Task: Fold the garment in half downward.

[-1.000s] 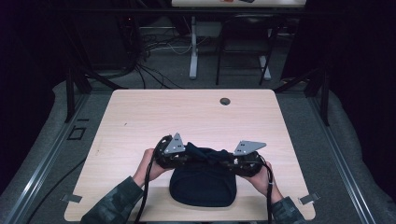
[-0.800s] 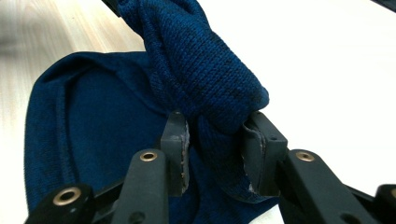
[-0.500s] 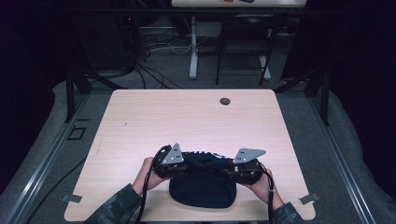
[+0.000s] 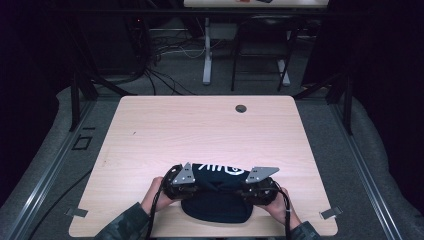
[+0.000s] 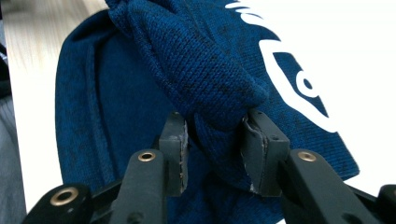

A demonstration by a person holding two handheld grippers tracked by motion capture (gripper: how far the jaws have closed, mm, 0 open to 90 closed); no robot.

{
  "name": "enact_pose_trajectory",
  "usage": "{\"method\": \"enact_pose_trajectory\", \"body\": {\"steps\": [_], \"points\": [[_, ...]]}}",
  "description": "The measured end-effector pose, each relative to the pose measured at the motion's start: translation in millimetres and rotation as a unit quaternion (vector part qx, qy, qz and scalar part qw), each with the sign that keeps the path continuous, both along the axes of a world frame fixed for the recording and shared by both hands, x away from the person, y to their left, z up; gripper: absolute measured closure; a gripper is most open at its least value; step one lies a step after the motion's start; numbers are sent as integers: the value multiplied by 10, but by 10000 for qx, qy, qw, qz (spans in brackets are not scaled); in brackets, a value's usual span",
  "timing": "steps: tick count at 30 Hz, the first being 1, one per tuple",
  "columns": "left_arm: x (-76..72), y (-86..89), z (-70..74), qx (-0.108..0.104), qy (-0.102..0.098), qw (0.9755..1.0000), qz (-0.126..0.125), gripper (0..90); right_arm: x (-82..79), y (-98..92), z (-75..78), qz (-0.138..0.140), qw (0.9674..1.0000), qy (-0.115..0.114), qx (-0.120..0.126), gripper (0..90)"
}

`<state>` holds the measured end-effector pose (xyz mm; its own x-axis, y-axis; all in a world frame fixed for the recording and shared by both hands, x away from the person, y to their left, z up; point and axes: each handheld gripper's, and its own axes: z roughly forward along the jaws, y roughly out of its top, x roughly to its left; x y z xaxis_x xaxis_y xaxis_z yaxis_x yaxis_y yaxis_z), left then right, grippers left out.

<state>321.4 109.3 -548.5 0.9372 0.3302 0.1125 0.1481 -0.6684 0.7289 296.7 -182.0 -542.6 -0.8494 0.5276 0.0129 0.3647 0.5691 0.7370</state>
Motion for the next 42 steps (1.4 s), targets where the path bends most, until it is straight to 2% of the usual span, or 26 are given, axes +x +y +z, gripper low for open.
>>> {"method": "enact_pose_trajectory", "body": {"steps": [6,11,15,18,22,27,33,34,38,41,42], "points": [[-43,-4,-82,211,5,9997,-100,678,-36,6,-82,100,9999,78,-100,645],[-57,2,-133,235,51,9996,-120,678,-52,-2,-136,176,9996,110,-176,648],[-59,13,-170,237,166,9995,-140,663,-57,-4,-161,185,9996,182,-126,645],[-53,30,-178,152,354,9992,-129,622,-66,0,-188,166,9996,217,-93,633],[-49,74,-124,42,593,9982,34,463,-74,2,-200,171,9996,219,-92,623],[-90,172,10,-63,505,9986,124,374,-81,11,-203,154,9996,225,-113,612],[-60,293,221,-513,453,9975,176,339,-79,13,-204,159,9995,264,-115,603],[-44,301,258,-591,411,9972,216,339,-77,13,-204,169,9994,273,-118,603],[40,274,377,-678,136,9966,444,330,-73,20,-200,150,9993,306,-130,595],[105,225,367,-708,115,9959,555,329,-74,23,-196,175,9992,319,-149,574],[153,161,283,-684,182,9954,651,328,-81,35,-188,155,9992,328,-151,532]]}}
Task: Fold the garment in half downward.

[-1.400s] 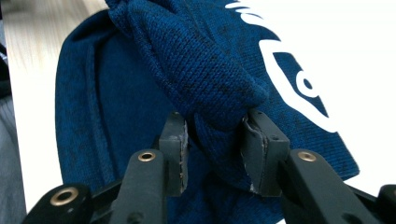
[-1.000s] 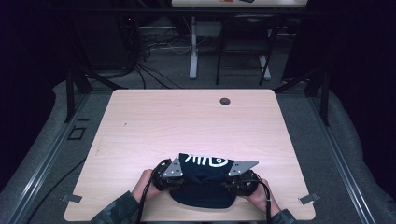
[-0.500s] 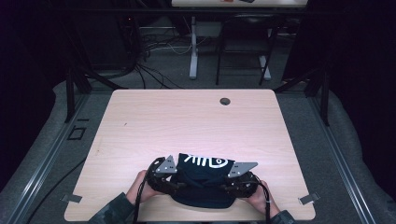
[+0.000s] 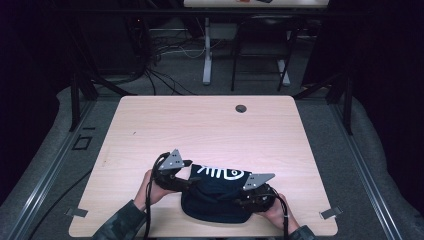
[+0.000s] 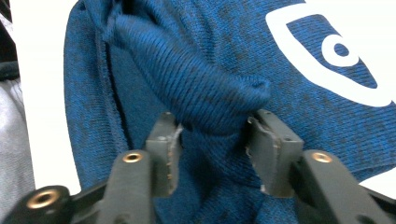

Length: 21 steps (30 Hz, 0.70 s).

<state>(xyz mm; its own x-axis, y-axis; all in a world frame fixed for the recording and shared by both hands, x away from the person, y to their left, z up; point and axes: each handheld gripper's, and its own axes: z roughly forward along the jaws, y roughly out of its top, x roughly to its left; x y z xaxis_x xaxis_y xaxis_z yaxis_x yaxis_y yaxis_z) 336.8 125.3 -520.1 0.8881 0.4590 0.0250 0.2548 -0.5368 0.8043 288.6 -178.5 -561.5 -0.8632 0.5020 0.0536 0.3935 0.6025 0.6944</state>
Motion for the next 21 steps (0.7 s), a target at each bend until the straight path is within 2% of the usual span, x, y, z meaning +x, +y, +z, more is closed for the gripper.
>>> {"method": "enact_pose_trajectory", "body": {"steps": [4,5,7,11,13,15,16,17,18,21], "points": [[5,-75,-162,214,173,9996,-81,327,-23,18,57,-47,10000,55,-26,432],[5,-75,-162,214,173,9996,-81,327,-23,18,57,-47,10000,55,-26,432],[-32,-98,-179,279,153,9994,-139,326,-41,-2,125,9,9999,127,32,370],[-66,-103,-159,286,111,9994,-174,323,-62,-80,254,-29,9993,121,349,352],[-86,-96,-139,303,89,9993,-188,321,-75,-146,331,-218,9975,16,665,369],[-98,-101,-144,297,58,9994,-170,321,-79,-183,382,-417,9954,-111,856,381],[-98,-102,-148,303,38,9994,-157,321,-78,-189,405,-628,9937,-216,907,384],[-98,-102,-148,303,38,9994,-157,321,-78,-189,405,-628,9937,-216,907,384],[-90,-112,-164,303,68,9994,-130,319,-46,-163,422,-988,9899,-347,954,405],[-86,-130,-193,356,95,9992,-121,312,19,-77,388,-1322,9871,-429,793,419]]}}
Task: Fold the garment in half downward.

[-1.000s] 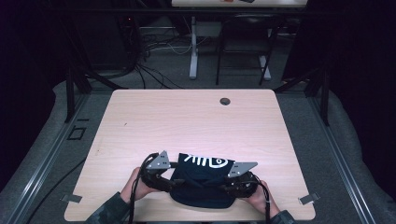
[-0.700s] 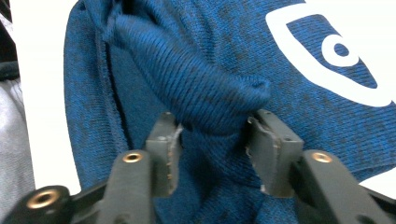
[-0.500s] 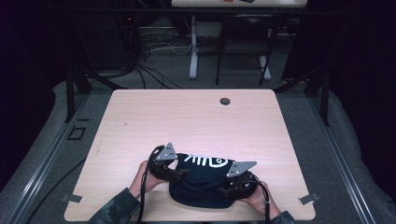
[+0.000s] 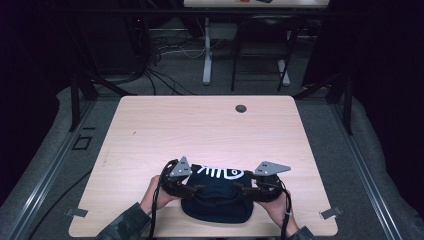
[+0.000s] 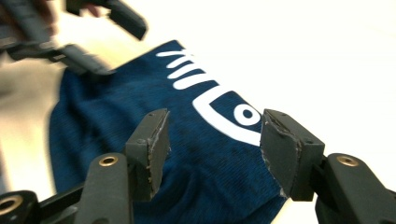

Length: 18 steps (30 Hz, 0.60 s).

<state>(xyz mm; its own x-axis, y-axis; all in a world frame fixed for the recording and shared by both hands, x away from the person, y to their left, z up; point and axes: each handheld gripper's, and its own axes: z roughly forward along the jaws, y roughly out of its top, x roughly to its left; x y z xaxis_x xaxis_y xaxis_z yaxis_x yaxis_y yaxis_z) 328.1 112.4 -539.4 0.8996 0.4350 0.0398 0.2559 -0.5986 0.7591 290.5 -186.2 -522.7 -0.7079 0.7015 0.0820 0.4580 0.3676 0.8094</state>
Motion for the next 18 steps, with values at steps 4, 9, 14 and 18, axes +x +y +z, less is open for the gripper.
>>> {"method": "enact_pose_trajectory", "body": {"steps": [4,9,14,18], "points": [[-22,-7,-49,106,24,9999,-39,281,44,79,-111,-54,9997,98,-224,436],[-67,-25,-124,306,71,9994,-109,265,-7,106,-193,189,9981,395,-423,422],[-133,-57,-212,521,8,9985,-182,255,-54,132,-290,402,9944,645,-732,375],[-160,-53,-254,553,-1,9984,-133,243,-50,145,-358,517,9917,751,-907,332]]}}
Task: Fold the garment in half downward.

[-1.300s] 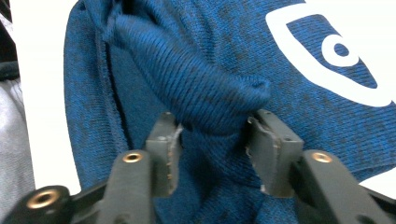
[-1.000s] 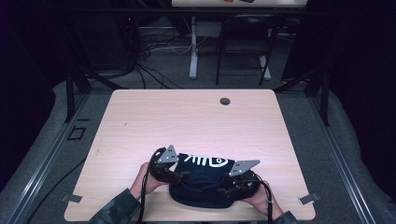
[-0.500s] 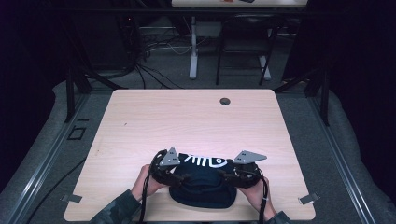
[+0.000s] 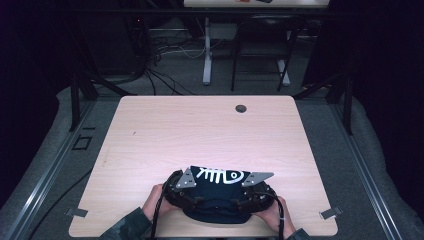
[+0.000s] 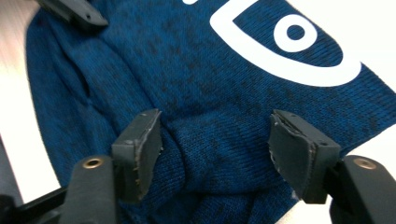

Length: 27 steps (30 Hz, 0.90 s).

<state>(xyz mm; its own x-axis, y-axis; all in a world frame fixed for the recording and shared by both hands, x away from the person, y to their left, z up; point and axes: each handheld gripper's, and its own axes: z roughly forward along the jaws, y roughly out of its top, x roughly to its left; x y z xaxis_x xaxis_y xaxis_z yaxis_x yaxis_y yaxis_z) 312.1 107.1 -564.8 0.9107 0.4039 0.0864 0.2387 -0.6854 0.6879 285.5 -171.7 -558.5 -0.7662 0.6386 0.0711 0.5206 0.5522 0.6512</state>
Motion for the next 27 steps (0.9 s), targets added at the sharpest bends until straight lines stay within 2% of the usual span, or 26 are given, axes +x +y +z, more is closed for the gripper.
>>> {"method": "enact_pose_trajectory", "body": {"steps": [1,7,10,12,17,21,25,26,27], "points": [[-5,-1,-9,-17,3,10000,45,230,2,9,-5,32,10000,26,-88,323],[-29,-27,-58,-17,-5,9995,312,177,41,31,-59,100,9997,-145,-193,290],[-5,-25,-74,-22,82,9993,375,155,94,38,-74,101,9997,-172,-174,277],[13,-28,-85,-40,112,9990,429,151,141,41,-78,121,9994,-223,-248,267],[54,-28,-95,-53,97,9987,493,146,252,51,-89,134,9993,-248,-249,260],[70,-22,-101,-95,65,9987,502,141,269,45,-103,142,9993,-301,-174,255],[59,-10,-97,-198,2,9984,523,131,259,42,-98,99,9992,-372,-139,192],[59,10,-70,-303,-1,9980,563,124,261,24,-77,13,9992,-391,-107,136],[59,19,-54,-334,-22,9977,586,111,257,4,-57,11,9992,-389,-84,124]]}}
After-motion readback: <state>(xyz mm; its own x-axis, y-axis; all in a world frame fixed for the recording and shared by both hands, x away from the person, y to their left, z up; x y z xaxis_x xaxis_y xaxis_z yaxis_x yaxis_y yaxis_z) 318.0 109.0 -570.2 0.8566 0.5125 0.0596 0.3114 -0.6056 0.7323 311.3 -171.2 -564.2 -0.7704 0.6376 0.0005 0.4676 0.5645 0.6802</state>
